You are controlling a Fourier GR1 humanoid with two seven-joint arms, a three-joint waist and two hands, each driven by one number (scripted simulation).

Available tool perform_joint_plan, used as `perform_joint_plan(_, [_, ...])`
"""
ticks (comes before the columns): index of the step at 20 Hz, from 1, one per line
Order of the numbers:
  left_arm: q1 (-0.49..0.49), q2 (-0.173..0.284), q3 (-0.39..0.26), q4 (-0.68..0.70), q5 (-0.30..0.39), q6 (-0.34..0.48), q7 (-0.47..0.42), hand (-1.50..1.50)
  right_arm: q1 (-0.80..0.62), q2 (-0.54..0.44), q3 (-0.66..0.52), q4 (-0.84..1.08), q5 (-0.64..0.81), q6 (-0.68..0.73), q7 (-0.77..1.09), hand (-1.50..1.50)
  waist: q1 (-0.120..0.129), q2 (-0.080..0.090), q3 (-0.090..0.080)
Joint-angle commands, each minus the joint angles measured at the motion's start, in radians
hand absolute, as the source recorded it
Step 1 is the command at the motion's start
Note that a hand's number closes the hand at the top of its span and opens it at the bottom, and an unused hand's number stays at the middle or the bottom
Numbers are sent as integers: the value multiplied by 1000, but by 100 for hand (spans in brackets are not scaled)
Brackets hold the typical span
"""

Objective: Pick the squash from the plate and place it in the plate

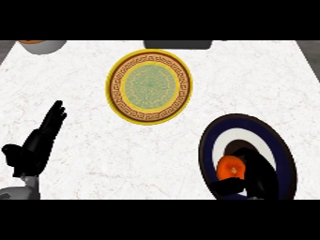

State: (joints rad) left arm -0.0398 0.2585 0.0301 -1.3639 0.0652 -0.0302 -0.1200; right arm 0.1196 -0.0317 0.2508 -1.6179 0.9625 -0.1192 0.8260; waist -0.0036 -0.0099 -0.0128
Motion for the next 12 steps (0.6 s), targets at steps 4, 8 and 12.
perform_joint_plan(4, [12,-20,-2,43,-37,7,-58,0,122,30,235,-25,141,-235,230,150,-1,9,12])
perform_joint_plan(8, [7,12,18,-31,0,-17,20,0,185,31,363,-53,334,-319,425,150,2,6,12])
perform_joint_plan(12, [6,-5,9,-16,-7,-13,13,0,216,31,470,-107,588,-329,522,150,-6,5,11])
